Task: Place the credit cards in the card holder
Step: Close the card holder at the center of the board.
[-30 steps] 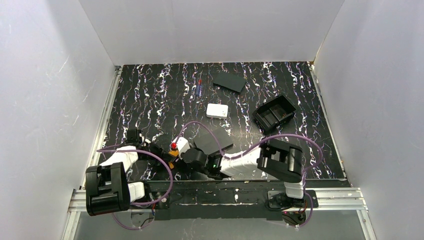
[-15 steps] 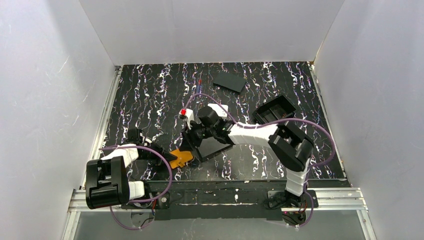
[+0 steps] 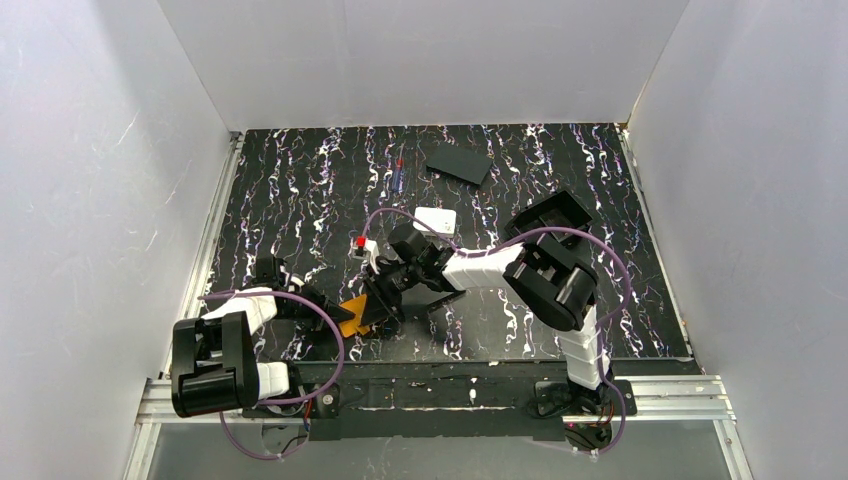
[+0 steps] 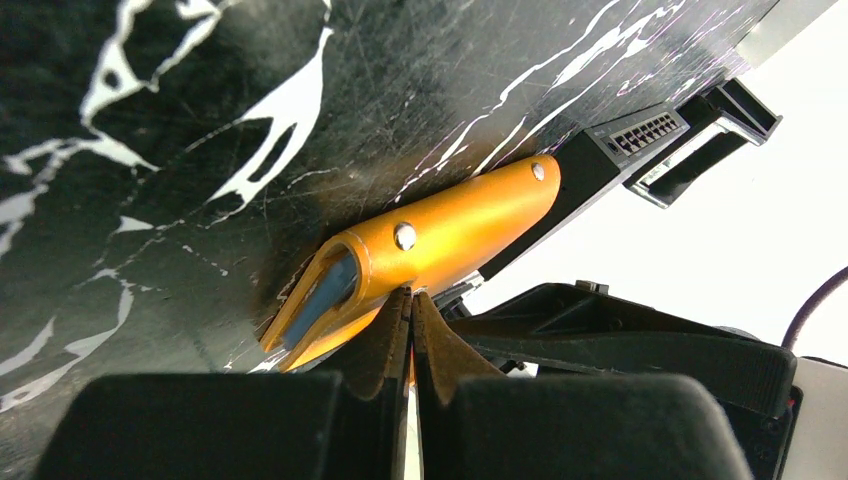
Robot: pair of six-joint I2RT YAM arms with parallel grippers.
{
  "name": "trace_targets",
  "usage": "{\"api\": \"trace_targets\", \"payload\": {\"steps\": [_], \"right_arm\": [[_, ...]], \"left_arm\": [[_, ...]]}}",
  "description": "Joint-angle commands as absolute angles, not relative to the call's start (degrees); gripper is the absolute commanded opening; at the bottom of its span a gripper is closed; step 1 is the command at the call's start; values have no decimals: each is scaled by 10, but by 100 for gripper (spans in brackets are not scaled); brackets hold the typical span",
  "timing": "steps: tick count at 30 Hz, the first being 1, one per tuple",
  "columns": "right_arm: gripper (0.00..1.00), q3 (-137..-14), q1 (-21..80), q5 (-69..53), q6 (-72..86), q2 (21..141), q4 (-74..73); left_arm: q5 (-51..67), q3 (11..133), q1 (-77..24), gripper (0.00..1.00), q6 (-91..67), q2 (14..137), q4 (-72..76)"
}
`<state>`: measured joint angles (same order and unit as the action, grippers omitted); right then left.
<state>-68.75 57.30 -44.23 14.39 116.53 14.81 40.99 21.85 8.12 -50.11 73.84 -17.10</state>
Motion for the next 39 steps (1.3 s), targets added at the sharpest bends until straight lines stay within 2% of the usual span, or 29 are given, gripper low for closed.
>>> {"api": "trace_targets", "payload": {"steps": [1,12,21,24,27,39], "right_arm": [[43,-704,580,-463,155,1176,187],[30,-710,581,-465,172,1195,211],[28,-708,582,-462,185,1195,229],[20,-708,582,-463,186,1196,231],[1,-707,582,-468,187,1196,228],[1,-616,573,-325,179,1115,221]], "left_arm": [[356,214,77,0,-483,754,-192],[353,211,77,0,-483,755,-190],[352,209,77,0,-483,756,-187],[351,209,77,0,-483,755,-187],[348,208,77,0,-484,754,-188],[344,207,77,0,-483,749,-191]]}}
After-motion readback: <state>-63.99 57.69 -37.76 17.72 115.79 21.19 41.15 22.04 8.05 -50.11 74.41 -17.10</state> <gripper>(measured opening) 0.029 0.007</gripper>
